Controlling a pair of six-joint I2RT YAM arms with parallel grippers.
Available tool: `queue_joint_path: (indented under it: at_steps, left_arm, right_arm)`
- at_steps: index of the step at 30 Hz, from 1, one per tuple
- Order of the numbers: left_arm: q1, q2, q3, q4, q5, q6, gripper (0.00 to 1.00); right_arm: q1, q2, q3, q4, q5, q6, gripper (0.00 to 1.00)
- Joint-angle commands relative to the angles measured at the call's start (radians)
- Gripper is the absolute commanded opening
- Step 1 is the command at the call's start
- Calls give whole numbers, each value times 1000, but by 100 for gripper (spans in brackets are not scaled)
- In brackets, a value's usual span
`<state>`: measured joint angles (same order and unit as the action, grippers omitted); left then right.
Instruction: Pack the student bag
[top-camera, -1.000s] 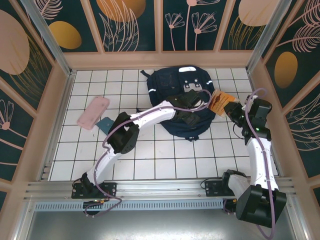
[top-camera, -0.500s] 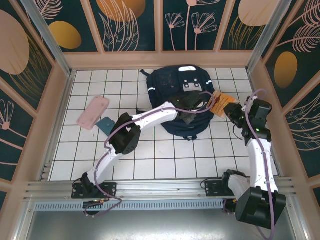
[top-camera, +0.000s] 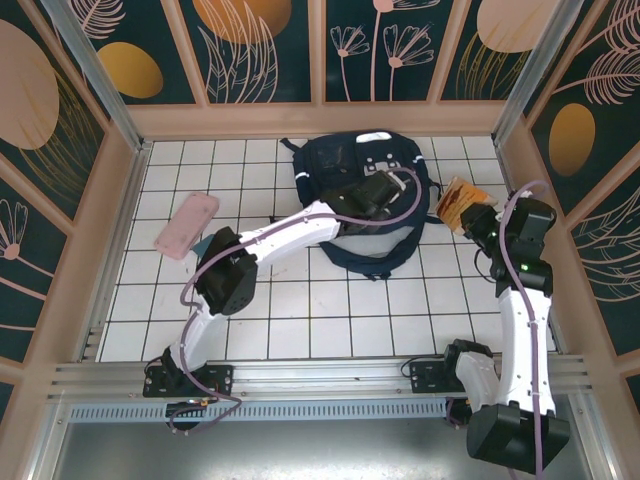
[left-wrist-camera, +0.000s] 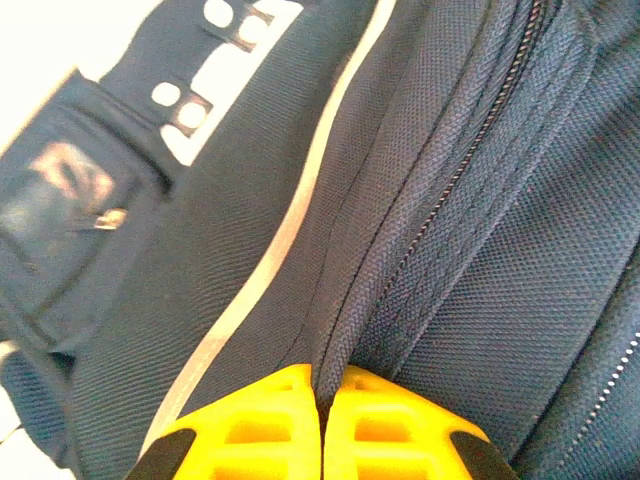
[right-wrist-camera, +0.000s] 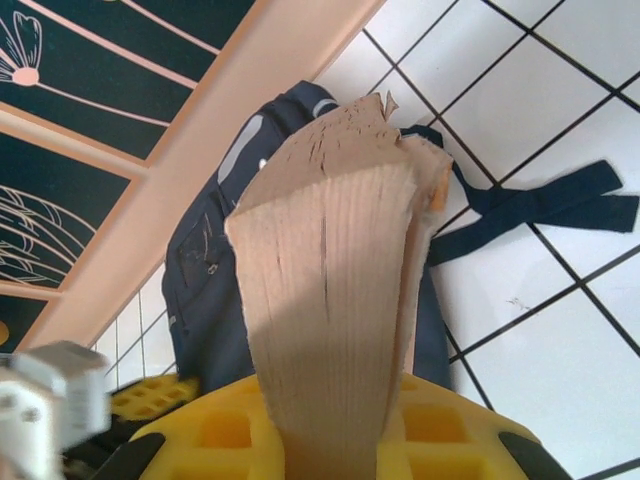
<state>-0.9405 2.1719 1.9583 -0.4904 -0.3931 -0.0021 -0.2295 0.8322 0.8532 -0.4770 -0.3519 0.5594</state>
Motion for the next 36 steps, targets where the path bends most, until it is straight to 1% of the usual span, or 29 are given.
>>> queue_joint_path:
  at_steps: [1,3,4,5,7,9,10,12,14,16,20,25,29,32,33,36]
  left_arm:
    - [13,-92,4,144,-200,-73,0]
    - [14,-94,16,173,-259,-89,0]
    - [13,-91,28,179,-262,-89,0]
    - [13,-87,43,184,-262,-92,0]
    - [13,-78,69,190,-241,-96,0]
    - [13,-65,100,188,-226,-101,0]
    - [13,-61,113,186,-219,-100,0]
    - [13,-53,133,184,-206,-102,0]
    - [13,-52,144,185,-196,-105,0]
    - [13,-55,148,188,-181,-107,0]
    - [13,-66,147,188,-153,-120,0]
    - [14,-79,148,184,-138,-133,0]
    - [13,-83,157,176,-125,-144,0]
    - [14,-85,160,173,-117,-149,0]
    - [14,-87,160,171,-115,-152,0]
    - [14,-87,159,163,-121,-157,0]
  right_arm:
    - [-7,-27,42,-43,24,-16,0]
    - [-6,-40,41,-54,16,-12,0]
    - [-7,-46,37,-55,2,-8,0]
    - [-5,-51,31,-49,-28,2,0]
    - [-6,-56,7,-6,-136,36,0]
    - [-2,-59,-50,91,-296,115,0]
    - [4,-63,-79,144,-355,167,0]
    - [28,-74,-148,276,-419,283,0]
    - [69,-74,-211,401,-425,390,0]
    - [125,-59,-261,500,-383,476,0]
    - [253,-19,-338,708,-237,605,0]
    - [347,37,-396,898,13,733,0]
    - [421,141,-396,999,203,767,0]
    - [460,275,-379,1133,253,735,0]
    - [469,322,-364,1153,258,737,0]
    - [493,493,-346,1310,257,780,0]
